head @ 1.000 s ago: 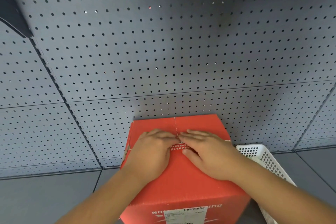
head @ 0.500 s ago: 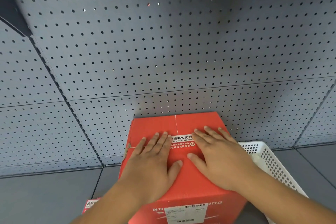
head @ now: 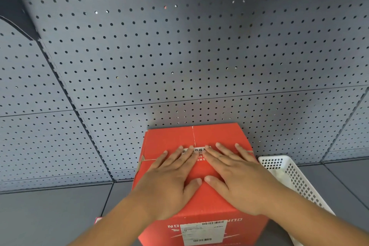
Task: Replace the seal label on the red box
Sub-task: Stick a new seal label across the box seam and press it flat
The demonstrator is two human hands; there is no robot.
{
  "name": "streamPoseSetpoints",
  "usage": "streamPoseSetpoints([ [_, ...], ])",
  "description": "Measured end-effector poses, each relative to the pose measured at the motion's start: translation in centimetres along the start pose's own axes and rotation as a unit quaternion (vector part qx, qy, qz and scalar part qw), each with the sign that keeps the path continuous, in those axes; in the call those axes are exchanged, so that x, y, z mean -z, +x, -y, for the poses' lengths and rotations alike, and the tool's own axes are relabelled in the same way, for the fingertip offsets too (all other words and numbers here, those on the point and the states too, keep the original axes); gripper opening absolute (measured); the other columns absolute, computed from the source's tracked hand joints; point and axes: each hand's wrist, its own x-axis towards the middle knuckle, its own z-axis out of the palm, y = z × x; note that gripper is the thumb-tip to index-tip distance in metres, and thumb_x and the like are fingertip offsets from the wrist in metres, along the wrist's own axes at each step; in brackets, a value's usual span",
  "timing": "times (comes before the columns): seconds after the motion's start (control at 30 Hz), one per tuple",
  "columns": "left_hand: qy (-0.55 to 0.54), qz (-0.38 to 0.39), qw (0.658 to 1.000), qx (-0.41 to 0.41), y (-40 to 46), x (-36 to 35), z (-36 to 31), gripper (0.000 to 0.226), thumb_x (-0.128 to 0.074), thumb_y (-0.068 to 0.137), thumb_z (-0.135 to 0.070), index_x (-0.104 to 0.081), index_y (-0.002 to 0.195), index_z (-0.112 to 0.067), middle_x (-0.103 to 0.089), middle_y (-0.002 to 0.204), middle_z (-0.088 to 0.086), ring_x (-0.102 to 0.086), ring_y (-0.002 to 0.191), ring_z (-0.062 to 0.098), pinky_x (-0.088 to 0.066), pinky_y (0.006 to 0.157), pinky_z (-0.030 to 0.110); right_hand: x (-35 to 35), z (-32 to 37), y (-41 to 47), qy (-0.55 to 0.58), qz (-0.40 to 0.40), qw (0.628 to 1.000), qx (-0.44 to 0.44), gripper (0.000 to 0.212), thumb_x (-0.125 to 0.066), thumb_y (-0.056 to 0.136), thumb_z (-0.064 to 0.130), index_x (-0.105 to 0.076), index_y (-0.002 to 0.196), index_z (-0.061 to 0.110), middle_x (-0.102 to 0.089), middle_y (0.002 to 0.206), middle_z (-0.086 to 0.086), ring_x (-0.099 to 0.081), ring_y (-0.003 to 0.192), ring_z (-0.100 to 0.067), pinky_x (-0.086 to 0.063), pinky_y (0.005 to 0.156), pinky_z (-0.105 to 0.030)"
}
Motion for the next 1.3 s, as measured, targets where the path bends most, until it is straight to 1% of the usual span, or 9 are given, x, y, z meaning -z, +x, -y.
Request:
streamPoseSetpoints([
  [0.3, -0.023, -0.023, 0.999, 0.017, -1.4, -0.4, 1.4, 0.08, -0.017, 0.093, -0.077, 0.009, 0.159, -0.041, 0.018, 0.164, -0.027, 0.027, 0.147, -0.007, 0.016, 0.123, 0.028, -0.5, -0.5, -0.7, 0.018, -0.12, 0.992, -0.021, 0.064, -0.033, 0.096, 0.061, -0.051, 0.148, 0.029, -0.048, 0.155, 0.014, -0.024, 0.152, -0.011, -0.023, 0.122, -0.043],
  [0.4, 0.003, -0.044, 0.998, 0.054, -1.8, -0.5, 0.9, 0.085, -0.015, 0.091, -0.079, 0.009, 0.161, -0.037, 0.019, 0.164, -0.024, 0.025, 0.15, -0.002, 0.014, 0.125, 0.034, -0.9, -0.7, -0.6, 0.012, -0.139, 0.99, -0.036, 0.058, -0.041, 0.095, 0.056, -0.065, 0.136, 0.023, -0.062, 0.143, 0.009, -0.041, 0.145, -0.016, -0.037, 0.116, -0.047],
  [0.57, -0.02, -0.058, 0.997, 0.055, -2.0, -0.6, 0.7, 0.081, -0.013, 0.09, -0.079, 0.009, 0.159, -0.044, 0.02, 0.163, -0.026, 0.023, 0.15, -0.004, 0.011, 0.126, 0.04, -1.1, -0.6, -0.9, 0.009, -0.161, 0.986, -0.037, 0.058, -0.046, 0.093, 0.053, -0.065, 0.135, 0.018, -0.064, 0.141, 0.004, -0.047, 0.14, -0.015, -0.036, 0.112, -0.042],
  [0.73, -0.033, -0.072, 0.997, -0.006, -2.0, -1.0, 1.2, 0.063, -0.015, 0.098, -0.066, -0.007, 0.158, -0.05, 0.0, 0.165, -0.032, 0.016, 0.15, -0.009, 0.011, 0.124, 0.032, -0.7, -0.6, -0.8, 0.035, -0.127, 0.991, 0.022, 0.06, -0.03, 0.101, 0.059, -0.035, 0.156, 0.036, -0.028, 0.159, 0.025, -0.01, 0.153, -0.003, -0.004, 0.117, -0.028],
  [0.83, -0.063, -0.102, 0.993, -0.001, -1.9, -1.1, 1.4, 0.063, -0.018, 0.098, -0.059, -0.025, 0.158, -0.043, -0.021, 0.164, -0.028, 0.0, 0.153, -0.006, 0.006, 0.124, 0.025, -0.8, -0.5, -0.8, 0.034, -0.149, 0.988, 0.016, 0.055, -0.032, 0.1, 0.055, -0.051, 0.147, 0.034, -0.047, 0.154, 0.02, -0.023, 0.151, -0.007, -0.016, 0.121, -0.034],
  [0.93, -0.075, -0.139, 0.987, 0.007, -2.1, -1.4, 1.4, 0.06, -0.028, 0.098, -0.052, -0.041, 0.154, -0.035, -0.037, 0.159, -0.021, -0.017, 0.153, 0.0, -0.002, 0.123, 0.022, -0.9, -0.5, -0.9, 0.033, -0.15, 0.988, 0.001, 0.054, -0.033, 0.1, 0.052, -0.056, 0.144, 0.03, -0.052, 0.151, 0.017, -0.029, 0.15, -0.009, -0.02, 0.121, -0.036],
  [1.1, -0.061, -0.203, 0.976, 0.046, -2.8, -1.7, 1.3, 0.044, -0.047, 0.093, -0.038, -0.072, 0.126, -0.023, -0.069, 0.135, -0.004, -0.056, 0.136, 0.018, -0.038, 0.116, 0.037, -1.1, -0.5, -0.9, 0.033, -0.151, 0.988, -0.017, 0.053, -0.036, 0.097, 0.048, -0.063, 0.138, 0.025, -0.06, 0.144, 0.012, -0.04, 0.145, -0.012, -0.028, 0.119, -0.036],
  [1.17, -0.051, -0.216, 0.973, 0.067, -3.0, -1.7, 1.2, 0.037, -0.053, 0.09, -0.035, -0.078, 0.114, -0.022, -0.075, 0.125, -0.002, -0.066, 0.123, 0.022, -0.049, 0.108, 0.041, -1.2, -0.5, -0.9, 0.035, -0.152, 0.987, -0.027, 0.054, -0.037, 0.096, 0.047, -0.067, 0.133, 0.023, -0.064, 0.14, 0.01, -0.045, 0.142, -0.013, -0.037, 0.117, -0.039],
  [1.3, -0.036, -0.217, 0.97, 0.099, -3.3, -1.5, 0.7, 0.033, -0.055, 0.088, -0.034, -0.08, 0.109, -0.026, -0.076, 0.121, -0.006, -0.069, 0.115, 0.02, -0.053, 0.101, 0.042, -1.3, -0.4, -1.0, 0.028, -0.154, 0.987, -0.036, 0.051, -0.041, 0.094, 0.046, -0.072, 0.126, 0.02, -0.069, 0.134, 0.007, -0.053, 0.135, -0.014, -0.045, 0.111, -0.04],
])
